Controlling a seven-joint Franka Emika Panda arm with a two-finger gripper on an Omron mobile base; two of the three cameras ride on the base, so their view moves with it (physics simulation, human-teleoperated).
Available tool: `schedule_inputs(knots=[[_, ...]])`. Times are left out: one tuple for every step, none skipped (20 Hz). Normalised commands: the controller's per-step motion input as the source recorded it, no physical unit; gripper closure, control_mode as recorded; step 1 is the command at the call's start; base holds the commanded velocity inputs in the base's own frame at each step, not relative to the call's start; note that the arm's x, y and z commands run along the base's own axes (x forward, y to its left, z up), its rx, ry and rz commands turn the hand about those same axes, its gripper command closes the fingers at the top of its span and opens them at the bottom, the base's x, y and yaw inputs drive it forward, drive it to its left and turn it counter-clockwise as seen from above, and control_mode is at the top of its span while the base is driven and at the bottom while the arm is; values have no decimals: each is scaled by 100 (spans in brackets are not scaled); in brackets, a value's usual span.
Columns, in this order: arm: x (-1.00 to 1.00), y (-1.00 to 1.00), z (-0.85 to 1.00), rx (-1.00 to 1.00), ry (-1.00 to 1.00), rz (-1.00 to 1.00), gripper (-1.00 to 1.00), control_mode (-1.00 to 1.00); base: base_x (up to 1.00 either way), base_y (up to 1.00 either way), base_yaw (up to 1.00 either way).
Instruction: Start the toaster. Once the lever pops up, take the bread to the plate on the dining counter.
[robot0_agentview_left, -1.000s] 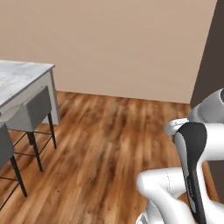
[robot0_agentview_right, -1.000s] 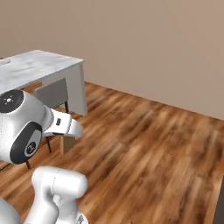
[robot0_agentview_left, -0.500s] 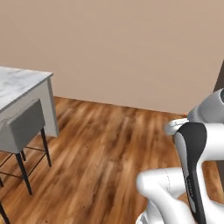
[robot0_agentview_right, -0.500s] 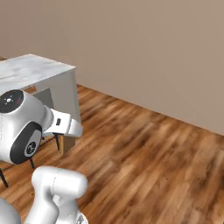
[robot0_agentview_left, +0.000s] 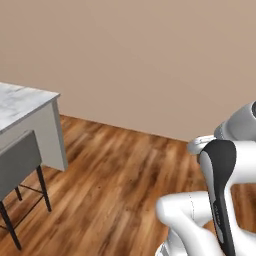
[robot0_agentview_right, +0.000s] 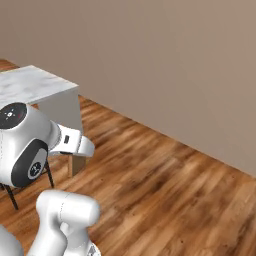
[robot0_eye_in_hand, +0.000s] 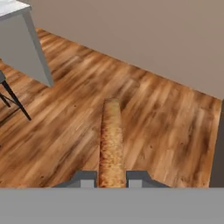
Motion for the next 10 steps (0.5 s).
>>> schedule_inputs(knots=[[0,0,0,0,0,0,100,100,100,-80,28],[0,0,0,0,0,0,100,100,100,-80,28],[0,0,0,0,0,0,100,100,100,-76,28],[0,0,0,0,0,0,100,100,100,-73,29],[0,0,0,0,0,0,100,100,100,-71,29],[0,0,0,0,0,0,100,100,100,-74,29],[0,0,0,0,0,0,100,100,100,-76,29],[0,0,0,0,0,0,100,100,100,-76,27],[0,0,0,0,0,0,100,100,100,-77,27],[0,0,0,0,0,0,100,100,100,-79,27]])
